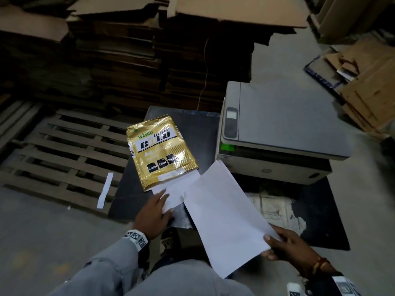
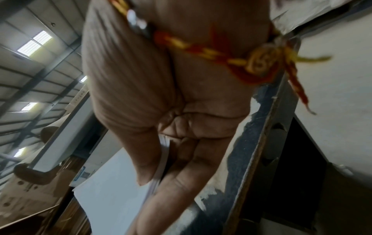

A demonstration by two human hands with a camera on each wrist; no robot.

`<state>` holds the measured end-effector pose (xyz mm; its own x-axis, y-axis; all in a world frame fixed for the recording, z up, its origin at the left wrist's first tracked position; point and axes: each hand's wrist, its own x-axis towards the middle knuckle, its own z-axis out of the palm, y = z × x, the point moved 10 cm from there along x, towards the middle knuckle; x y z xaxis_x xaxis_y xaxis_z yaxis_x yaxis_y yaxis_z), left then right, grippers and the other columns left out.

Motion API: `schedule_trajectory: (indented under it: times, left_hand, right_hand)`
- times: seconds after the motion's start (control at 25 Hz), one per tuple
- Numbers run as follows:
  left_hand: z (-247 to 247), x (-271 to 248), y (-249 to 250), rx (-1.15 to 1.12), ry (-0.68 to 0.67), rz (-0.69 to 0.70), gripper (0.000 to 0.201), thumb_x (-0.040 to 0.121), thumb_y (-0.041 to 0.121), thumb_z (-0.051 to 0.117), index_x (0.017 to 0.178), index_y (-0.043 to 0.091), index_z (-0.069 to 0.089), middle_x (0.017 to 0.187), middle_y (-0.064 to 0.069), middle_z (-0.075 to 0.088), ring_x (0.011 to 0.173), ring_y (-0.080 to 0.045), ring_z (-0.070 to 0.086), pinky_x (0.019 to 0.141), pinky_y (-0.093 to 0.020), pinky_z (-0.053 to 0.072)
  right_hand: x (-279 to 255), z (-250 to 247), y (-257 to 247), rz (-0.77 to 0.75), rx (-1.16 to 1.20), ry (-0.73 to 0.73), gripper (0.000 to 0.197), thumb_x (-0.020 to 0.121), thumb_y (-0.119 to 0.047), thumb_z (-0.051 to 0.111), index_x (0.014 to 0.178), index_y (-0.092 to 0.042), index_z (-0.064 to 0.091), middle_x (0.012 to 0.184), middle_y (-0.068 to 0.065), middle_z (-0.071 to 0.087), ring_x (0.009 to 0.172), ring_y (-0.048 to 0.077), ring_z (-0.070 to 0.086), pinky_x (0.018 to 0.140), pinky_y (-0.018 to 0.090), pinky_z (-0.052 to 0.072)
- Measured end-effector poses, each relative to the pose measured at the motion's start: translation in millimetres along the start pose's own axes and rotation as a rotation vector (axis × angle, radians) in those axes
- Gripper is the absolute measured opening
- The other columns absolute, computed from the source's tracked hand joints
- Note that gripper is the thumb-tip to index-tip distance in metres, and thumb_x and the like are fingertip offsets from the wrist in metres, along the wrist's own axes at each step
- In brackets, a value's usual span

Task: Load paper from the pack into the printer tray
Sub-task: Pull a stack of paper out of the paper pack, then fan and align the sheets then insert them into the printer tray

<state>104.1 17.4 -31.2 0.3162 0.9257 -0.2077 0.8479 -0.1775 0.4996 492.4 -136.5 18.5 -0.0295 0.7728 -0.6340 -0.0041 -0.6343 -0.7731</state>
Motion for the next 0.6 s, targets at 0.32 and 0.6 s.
schedule_trajectory:
  times: [0.32, 0.6]
  left_hand:
    - [-2.7, -23.4, 70.7, -1.01, -0.153, -0.189, 0.044, 0.104, 0.015, 0.06, 0.142, 0.032, 0.048, 0.141, -0.003, 0.069, 0.132, -0.023, 0.065, 0.107, -0.042, 0.055]
    - [-81.1, -8.4, 68.6, -1.174, 0.102, -0.121, 0.054, 0.103, 0.01, 0.059, 0.152, 0.026, 0.043, 0.138, -0.004, 0.07, 0.123, -0.026, 0.071, 0.094, -0.047, 0.063]
  right_hand:
    - [26.3, 40.9, -42.6, -0.179, 0.025, -0.036, 0.034, 0.097, -0.015, 0.063, 0.131, -0.018, 0.064, 0.105, 0.017, 0.078, 0.082, 0.034, 0.076, 0.07, 0.034, 0.063]
    - [48.6, 67.4, -79.9, -0.364, -0.078, 0.0, 0.036, 0.094, -0.013, 0.068, 0.128, -0.026, 0.063, 0.121, -0.003, 0.076, 0.112, 0.016, 0.072, 0.089, 0.028, 0.059]
